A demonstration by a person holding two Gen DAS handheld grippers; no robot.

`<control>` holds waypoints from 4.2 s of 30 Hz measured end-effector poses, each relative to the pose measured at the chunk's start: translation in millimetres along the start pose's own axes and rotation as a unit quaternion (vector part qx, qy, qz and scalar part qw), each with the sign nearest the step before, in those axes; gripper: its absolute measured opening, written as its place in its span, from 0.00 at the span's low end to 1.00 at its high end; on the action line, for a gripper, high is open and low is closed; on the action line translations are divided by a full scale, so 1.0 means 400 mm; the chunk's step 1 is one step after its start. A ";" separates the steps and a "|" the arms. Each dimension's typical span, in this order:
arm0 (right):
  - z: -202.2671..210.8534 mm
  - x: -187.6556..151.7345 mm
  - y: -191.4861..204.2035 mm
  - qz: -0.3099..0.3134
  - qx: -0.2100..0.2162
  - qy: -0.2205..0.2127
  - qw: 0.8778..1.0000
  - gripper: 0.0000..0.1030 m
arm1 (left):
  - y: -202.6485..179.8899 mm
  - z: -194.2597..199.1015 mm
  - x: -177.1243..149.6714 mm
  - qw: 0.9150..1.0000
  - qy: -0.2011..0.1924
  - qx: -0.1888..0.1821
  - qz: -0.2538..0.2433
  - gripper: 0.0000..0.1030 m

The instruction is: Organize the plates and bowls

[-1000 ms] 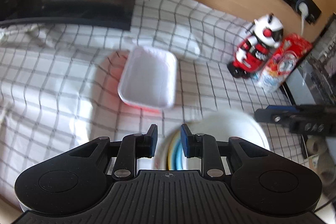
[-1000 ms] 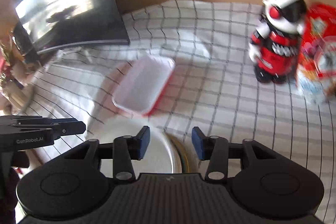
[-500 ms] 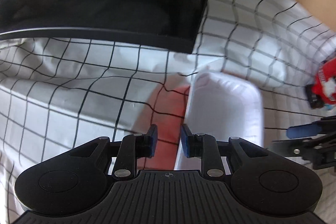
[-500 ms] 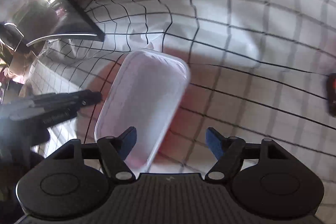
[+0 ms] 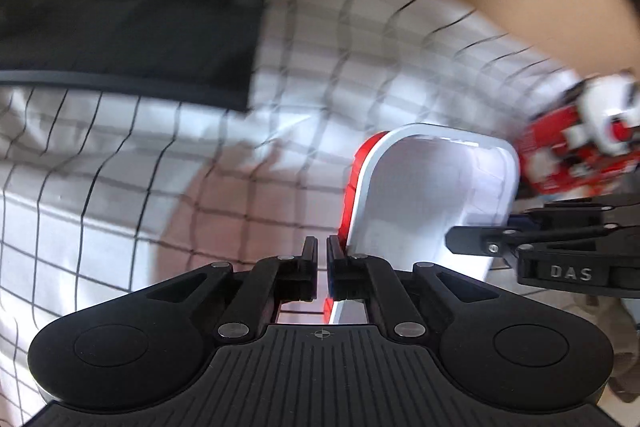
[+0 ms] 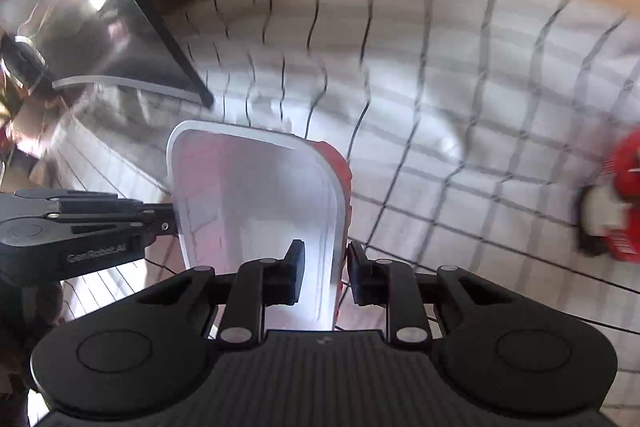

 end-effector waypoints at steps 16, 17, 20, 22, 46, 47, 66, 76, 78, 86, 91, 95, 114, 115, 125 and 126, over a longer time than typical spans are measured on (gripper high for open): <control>0.016 -0.069 -0.112 -0.093 0.000 0.017 0.996 0.24 | -0.113 -0.067 0.002 0.997 0.059 0.007 -0.054 0.05; -0.009 -0.072 -0.129 -0.103 -0.001 0.017 0.995 0.24 | -0.093 -0.096 -0.004 0.997 0.071 -0.005 -0.038 0.06; -0.057 -0.082 -0.173 -0.137 0.003 0.024 0.990 0.28 | -0.042 -0.140 -0.013 0.997 0.076 -0.017 -0.004 0.11; -0.064 -0.092 -0.192 -0.136 -0.002 0.021 0.990 0.31 | -0.032 -0.138 -0.012 0.998 0.062 -0.009 -0.009 0.14; -0.160 -0.150 -0.197 -0.125 0.002 0.084 0.989 0.19 | -0.093 -0.283 -0.047 0.990 0.139 0.015 -0.008 0.20; -0.166 -0.148 -0.192 -0.127 0.010 0.090 0.988 0.19 | -0.097 -0.291 -0.050 0.989 0.145 0.009 -0.009 0.26; 0.409 -0.236 0.048 -0.045 -0.015 -0.124 0.991 0.18 | -0.305 0.265 -0.123 0.983 -0.068 0.022 -0.168 0.22; 0.318 -0.496 0.036 -0.074 -0.029 -0.139 0.987 0.29 | -0.255 0.196 -0.364 0.987 -0.082 -0.059 -0.129 0.19; 0.284 -0.524 0.025 -0.096 -0.030 -0.137 0.985 0.24 | -0.220 0.153 -0.390 0.992 -0.066 -0.067 -0.089 0.15; 0.299 -0.533 0.041 -0.085 -0.007 -0.140 0.986 0.25 | -0.200 0.149 -0.418 0.992 -0.076 -0.012 -0.097 0.13; 0.313 -0.499 0.025 -0.108 -0.026 -0.167 0.980 0.35 | -0.184 0.155 -0.432 0.993 -0.070 -0.004 -0.095 0.14; 0.289 -0.449 -0.003 -0.147 -0.012 -0.169 0.975 0.38 | -0.175 0.156 -0.443 0.994 -0.065 -0.006 -0.092 0.13; 0.316 -0.435 0.052 -0.096 0.031 -0.179 0.979 0.32 | -0.180 0.216 -0.419 0.991 -0.090 -0.037 -0.087 0.13; 0.313 -0.438 0.051 -0.095 0.024 -0.177 0.979 0.31 | -0.182 0.215 -0.416 0.992 -0.087 -0.042 -0.087 0.13; 0.366 -0.354 0.049 -0.085 0.000 -0.225 0.971 0.31 | -0.218 0.229 -0.317 0.986 -0.111 -0.046 -0.113 0.13; 0.365 -0.351 0.051 -0.083 -0.001 -0.225 0.971 0.31 | -0.216 0.231 -0.311 0.986 -0.114 -0.043 -0.112 0.13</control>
Point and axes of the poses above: each gripper's, at about its wrist camera, not at the fingertips, and z roughly against the way its jaws point, y to its left, x to its top, the point moved 2 cm from there along -z, roughly the way its jaws point, and after that the axes turned 6 degrees about -x, right-handed, at the moved point
